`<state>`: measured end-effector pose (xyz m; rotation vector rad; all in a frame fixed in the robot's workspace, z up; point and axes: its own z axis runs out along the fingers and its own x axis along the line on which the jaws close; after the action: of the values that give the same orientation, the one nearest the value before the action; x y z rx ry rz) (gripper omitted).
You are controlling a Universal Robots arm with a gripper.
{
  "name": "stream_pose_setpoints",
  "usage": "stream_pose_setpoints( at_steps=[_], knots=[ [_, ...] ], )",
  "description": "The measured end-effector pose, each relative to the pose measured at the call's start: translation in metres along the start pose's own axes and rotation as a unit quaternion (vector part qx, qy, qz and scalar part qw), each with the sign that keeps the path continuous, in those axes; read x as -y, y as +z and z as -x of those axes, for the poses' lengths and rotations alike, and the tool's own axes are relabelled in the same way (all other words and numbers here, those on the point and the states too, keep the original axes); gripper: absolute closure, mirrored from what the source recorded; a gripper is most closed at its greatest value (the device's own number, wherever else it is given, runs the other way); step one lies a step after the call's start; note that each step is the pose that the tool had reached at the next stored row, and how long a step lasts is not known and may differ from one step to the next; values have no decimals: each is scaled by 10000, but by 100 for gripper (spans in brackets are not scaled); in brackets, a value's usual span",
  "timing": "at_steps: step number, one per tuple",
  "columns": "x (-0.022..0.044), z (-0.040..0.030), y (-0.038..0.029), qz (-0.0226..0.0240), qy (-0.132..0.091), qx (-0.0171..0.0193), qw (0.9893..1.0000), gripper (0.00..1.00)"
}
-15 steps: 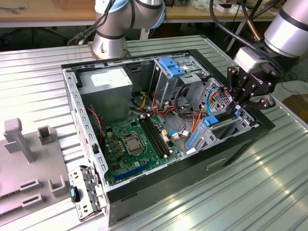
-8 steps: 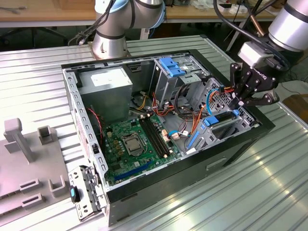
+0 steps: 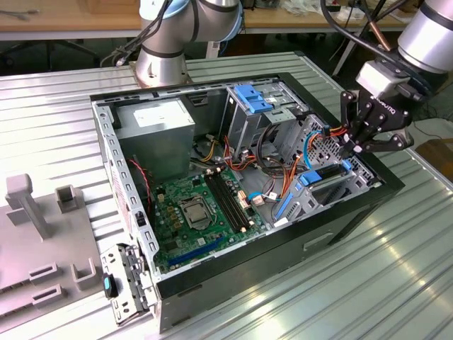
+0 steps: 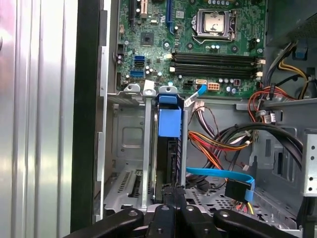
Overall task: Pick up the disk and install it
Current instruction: 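Insert the first disk wire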
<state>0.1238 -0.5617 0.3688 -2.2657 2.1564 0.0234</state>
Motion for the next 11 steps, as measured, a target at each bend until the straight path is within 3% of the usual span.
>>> stream_pose_setpoints(
  at_steps=[11],
  knots=[
    [65,36,1,10,-520,4,9986,89]
  ],
)
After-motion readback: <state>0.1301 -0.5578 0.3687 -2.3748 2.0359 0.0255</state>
